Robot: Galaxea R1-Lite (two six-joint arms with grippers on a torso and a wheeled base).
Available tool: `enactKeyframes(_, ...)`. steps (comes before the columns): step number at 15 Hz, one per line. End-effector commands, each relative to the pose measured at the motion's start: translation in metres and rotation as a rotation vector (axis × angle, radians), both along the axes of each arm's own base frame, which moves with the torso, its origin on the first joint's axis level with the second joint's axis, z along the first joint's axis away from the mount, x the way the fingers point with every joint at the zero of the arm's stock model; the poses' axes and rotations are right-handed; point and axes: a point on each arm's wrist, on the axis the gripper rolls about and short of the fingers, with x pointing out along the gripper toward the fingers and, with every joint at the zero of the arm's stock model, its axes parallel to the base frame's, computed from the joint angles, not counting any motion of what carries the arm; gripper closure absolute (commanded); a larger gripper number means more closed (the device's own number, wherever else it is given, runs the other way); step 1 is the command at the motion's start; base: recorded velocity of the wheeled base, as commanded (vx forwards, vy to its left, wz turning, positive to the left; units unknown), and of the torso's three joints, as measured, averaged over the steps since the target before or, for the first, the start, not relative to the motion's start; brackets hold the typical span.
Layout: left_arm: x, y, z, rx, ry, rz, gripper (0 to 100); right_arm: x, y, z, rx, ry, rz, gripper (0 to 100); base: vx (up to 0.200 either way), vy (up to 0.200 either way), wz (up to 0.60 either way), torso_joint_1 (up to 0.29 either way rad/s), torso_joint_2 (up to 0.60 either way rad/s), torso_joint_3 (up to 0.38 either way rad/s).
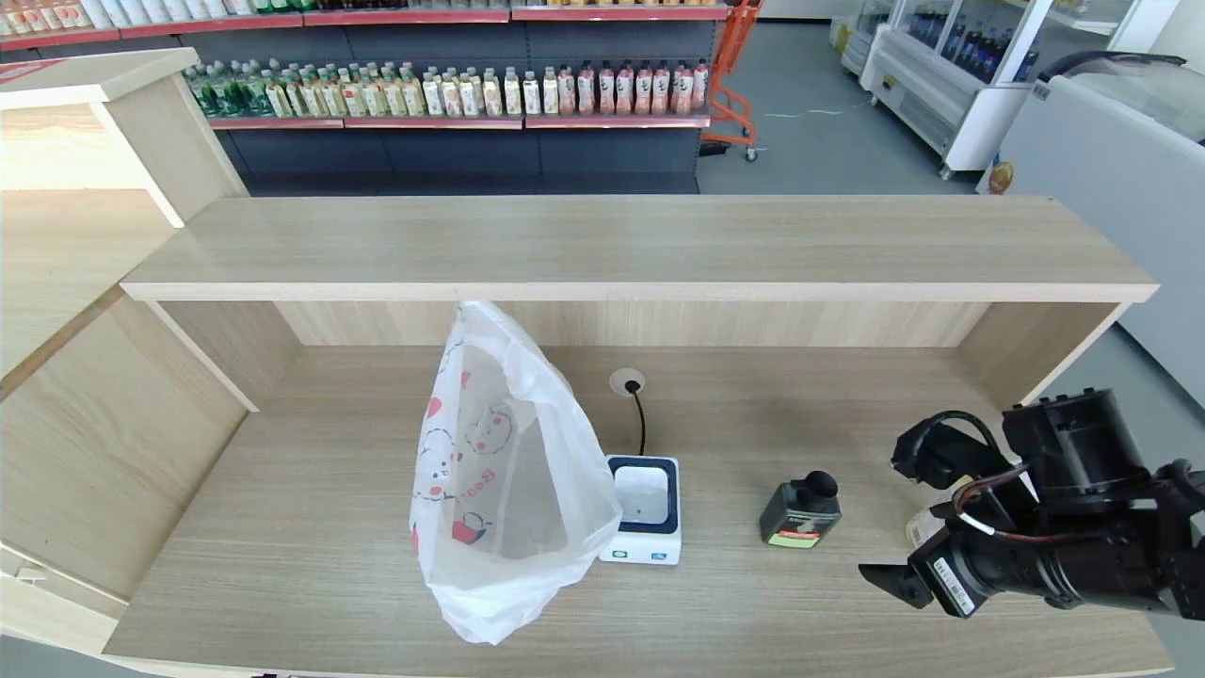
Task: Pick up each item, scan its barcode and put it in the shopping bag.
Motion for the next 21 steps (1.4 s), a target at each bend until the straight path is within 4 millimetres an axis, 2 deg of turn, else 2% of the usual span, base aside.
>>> enactKeyframes(1,0.0,0.0,0.0,0.0,0.0,0.0,0,0.016,0.007,-0.022,-0.025,0.034,0.027,0,0.0,0.0,0.0,0.0,0.0,0.0)
enactKeyframes(5,0.0,0.0,0.0,0.0,0.0,0.0,0,0.03,0.012,-0.039,-0.035,0.042,0.041,0,0.0,0.0,0.0,0.0,0.0,0.0)
enactKeyframes(8,0.0,0.0,0.0,0.0,0.0,0.0,0,0.051,0.028,-0.052,-0.013,0.007,0.08,0,0.0,0.0,0.0,0.0,0.0,0.0)
enactKeyframes(14,0.0,0.0,0.0,0.0,0.0,0.0,0,0.077,0.047,-0.053,0.024,-0.027,0.142,0,0.0,0.0,0.0,0.0,0.0,0.0)
enactKeyframes(18,0.0,0.0,0.0,0.0,0.0,0.0,0,0.079,0.049,-0.058,0.04,-0.033,0.199,0,0.0,0.0,0.0,0.0,0.0,0.0)
enactKeyframes(19,0.0,0.0,0.0,0.0,0.0,0.0,0,0.081,0.049,-0.059,0.036,-0.036,0.205,100,0.0,0.0,0.0,0.0,0.0,0.0)
enactKeyframes(21,0.0,0.0,0.0,0.0,0.0,0.0,0,0.081,0.05,-0.06,0.035,-0.035,0.206,100,0.0,0.0,0.0,0.0,0.0,0.0)
